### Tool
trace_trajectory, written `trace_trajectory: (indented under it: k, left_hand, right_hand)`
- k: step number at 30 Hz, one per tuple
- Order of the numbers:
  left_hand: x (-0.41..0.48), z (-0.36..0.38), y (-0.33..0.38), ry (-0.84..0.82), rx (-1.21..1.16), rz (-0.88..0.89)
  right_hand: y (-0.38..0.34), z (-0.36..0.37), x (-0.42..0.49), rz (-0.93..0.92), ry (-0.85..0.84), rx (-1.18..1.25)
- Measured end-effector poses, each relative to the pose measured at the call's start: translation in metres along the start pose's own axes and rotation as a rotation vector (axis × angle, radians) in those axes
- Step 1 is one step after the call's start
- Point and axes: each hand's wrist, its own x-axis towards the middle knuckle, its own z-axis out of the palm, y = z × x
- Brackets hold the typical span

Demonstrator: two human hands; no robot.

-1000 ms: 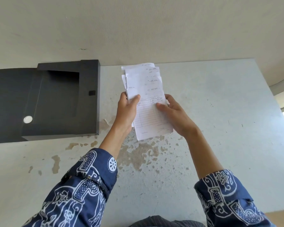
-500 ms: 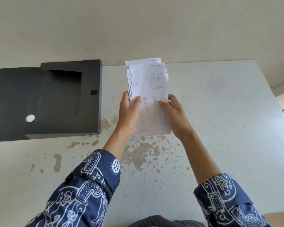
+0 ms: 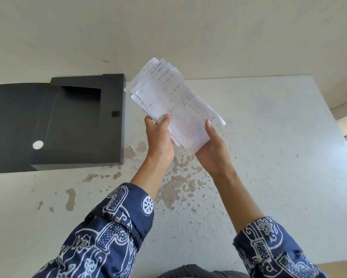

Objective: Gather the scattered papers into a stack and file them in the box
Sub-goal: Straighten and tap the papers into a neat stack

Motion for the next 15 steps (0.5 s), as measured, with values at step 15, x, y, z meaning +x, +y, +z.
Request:
trace_trajectory:
  k: [15]
  left_hand:
    - [0.032, -0.021, 0.062, -0.049, 0.419, 0.172]
  right_hand:
    - [-0.011, -0.04, 0.002, 0.077, 0.202, -0.141]
